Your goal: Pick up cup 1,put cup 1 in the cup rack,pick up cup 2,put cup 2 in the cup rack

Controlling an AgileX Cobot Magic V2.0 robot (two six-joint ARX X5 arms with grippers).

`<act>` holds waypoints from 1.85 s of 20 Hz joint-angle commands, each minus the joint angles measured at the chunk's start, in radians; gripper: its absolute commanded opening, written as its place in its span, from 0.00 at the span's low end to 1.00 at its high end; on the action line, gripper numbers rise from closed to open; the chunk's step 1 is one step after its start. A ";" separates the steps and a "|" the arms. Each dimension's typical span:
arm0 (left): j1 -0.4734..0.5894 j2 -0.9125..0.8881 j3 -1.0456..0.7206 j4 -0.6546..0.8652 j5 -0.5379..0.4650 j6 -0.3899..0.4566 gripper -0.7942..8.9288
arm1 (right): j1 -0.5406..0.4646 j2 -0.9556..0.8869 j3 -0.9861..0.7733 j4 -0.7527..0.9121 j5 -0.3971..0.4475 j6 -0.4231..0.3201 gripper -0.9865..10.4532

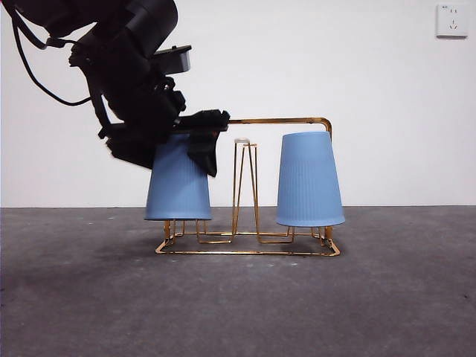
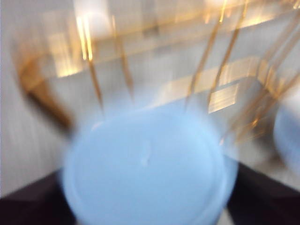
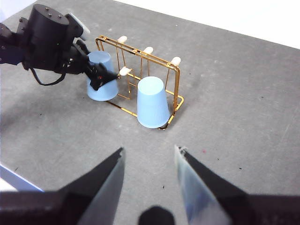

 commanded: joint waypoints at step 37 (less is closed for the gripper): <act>0.000 -0.995 -0.026 -0.799 0.554 -0.042 0.07 | 0.000 0.121 -0.006 -0.038 -0.255 -0.003 0.08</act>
